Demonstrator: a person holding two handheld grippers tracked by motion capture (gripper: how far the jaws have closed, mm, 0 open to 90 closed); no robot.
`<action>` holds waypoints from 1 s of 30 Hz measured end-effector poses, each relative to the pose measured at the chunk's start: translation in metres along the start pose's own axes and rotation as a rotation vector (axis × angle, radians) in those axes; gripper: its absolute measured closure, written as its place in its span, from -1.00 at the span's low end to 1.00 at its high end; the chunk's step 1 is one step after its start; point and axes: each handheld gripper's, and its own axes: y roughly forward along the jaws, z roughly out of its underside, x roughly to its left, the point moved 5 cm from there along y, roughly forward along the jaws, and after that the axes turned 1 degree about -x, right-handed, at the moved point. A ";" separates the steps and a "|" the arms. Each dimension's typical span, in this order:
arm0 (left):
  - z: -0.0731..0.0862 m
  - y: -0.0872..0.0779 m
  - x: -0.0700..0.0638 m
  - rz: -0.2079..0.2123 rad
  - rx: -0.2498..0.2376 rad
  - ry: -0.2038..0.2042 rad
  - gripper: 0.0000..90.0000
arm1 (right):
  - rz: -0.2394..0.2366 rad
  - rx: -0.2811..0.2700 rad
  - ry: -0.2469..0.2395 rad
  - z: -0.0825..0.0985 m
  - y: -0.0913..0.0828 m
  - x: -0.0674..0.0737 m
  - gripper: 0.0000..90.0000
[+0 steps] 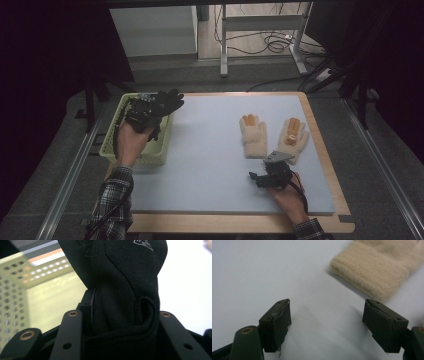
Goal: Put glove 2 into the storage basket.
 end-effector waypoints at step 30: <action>0.051 0.069 0.095 -0.154 0.267 -0.159 0.19 | -0.001 -0.001 0.000 0.000 0.000 0.000 -0.51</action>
